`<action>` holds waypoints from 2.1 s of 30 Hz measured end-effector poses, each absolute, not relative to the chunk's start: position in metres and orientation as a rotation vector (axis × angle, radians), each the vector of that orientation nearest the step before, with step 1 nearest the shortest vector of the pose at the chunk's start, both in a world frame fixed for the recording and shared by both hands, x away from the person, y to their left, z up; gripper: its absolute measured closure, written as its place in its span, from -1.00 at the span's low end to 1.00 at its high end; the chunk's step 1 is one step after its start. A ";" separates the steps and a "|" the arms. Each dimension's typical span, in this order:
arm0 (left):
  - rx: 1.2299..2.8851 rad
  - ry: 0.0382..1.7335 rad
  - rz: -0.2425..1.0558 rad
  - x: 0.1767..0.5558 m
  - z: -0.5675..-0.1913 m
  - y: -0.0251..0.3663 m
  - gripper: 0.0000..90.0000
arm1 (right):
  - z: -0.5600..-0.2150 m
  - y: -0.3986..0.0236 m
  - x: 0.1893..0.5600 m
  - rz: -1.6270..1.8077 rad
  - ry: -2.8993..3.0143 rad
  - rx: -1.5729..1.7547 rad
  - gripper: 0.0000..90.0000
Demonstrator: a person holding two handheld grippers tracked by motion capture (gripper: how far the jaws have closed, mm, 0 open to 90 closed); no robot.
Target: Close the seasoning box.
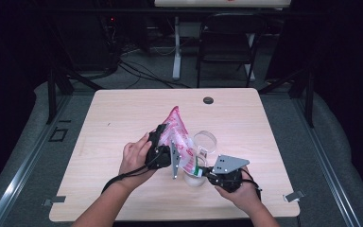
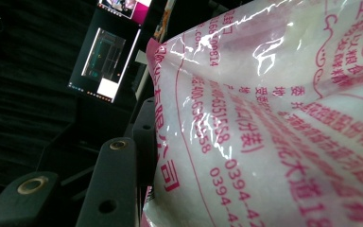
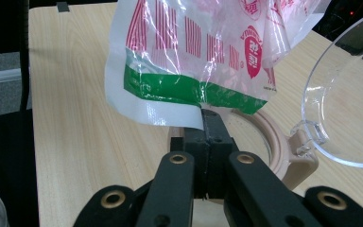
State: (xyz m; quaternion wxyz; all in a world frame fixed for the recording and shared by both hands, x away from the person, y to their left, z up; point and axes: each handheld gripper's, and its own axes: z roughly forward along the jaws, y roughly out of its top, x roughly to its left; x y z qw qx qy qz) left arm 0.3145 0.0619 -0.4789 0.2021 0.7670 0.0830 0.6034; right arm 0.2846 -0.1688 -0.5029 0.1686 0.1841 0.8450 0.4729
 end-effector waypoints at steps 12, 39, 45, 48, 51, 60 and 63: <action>2.135 0.233 1.682 0.315 -0.479 0.062 0.33 | -0.503 -0.169 0.285 1.342 2.404 0.524 1.00; 2.150 0.214 1.700 0.314 -0.479 0.060 0.33 | -0.504 -0.170 0.286 1.329 2.408 0.530 1.00; 2.150 0.212 1.702 0.314 -0.479 0.060 0.33 | -0.504 -0.170 0.286 1.332 2.408 0.531 1.00; 2.148 0.210 1.703 0.314 -0.479 0.060 0.33 | -0.504 -0.170 0.286 1.335 2.406 0.533 1.00; 2.145 0.209 1.705 0.313 -0.478 0.060 0.33 | -0.504 -0.170 0.286 1.335 2.405 0.534 1.00; 2.145 0.204 1.709 0.313 -0.478 0.059 0.33 | -0.505 -0.171 0.286 1.330 2.405 0.540 1.00; 2.144 0.203 1.710 0.313 -0.478 0.059 0.33 | -0.505 -0.171 0.286 1.331 2.404 0.540 1.00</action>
